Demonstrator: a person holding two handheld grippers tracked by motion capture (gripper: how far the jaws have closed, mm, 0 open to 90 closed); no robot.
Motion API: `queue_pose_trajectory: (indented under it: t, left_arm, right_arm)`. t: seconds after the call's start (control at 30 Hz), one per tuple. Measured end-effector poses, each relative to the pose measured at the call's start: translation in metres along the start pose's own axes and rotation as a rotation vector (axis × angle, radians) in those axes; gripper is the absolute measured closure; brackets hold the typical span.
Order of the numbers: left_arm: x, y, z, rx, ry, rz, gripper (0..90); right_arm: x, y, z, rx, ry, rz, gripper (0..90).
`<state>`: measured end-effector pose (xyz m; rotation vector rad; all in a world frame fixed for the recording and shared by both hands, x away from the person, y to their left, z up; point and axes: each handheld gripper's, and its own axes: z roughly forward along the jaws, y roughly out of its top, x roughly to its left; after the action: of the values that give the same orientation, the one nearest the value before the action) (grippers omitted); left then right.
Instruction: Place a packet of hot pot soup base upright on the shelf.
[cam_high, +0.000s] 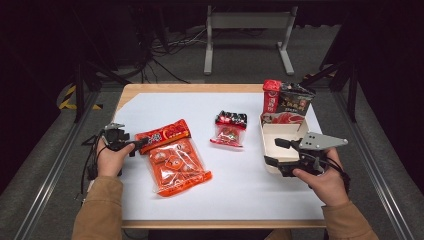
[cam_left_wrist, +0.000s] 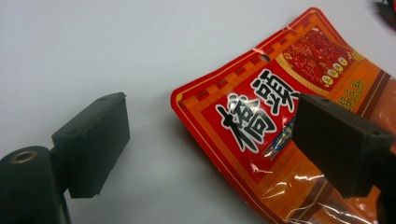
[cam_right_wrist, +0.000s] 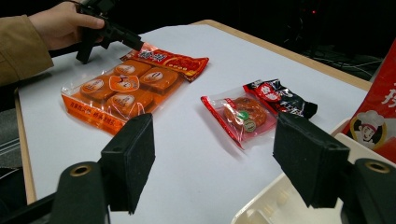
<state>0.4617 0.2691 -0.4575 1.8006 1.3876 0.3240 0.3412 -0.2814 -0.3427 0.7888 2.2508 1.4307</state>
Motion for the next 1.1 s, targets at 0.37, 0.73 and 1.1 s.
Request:
queue_pose_trajectory:
  t: [0.37,0.73,1.1]
  left_arm:
    - [0.0,-0.001,0.001,0.017,-0.037,0.008,16.3]
    - [-0.009,0.001,0.0,-0.005,-0.151,0.001,32.2]
    - [-0.018,-0.002,0.009,0.044,-0.157,0.054,53.6]
  right_arm:
    - [-0.001,-0.001,0.001,0.003,-0.001,0.003,30.3]
    - [0.0,-0.001,0.001,0.005,0.003,0.001,30.1]
    - [0.0,-0.002,0.004,0.009,0.009,0.0,29.8]
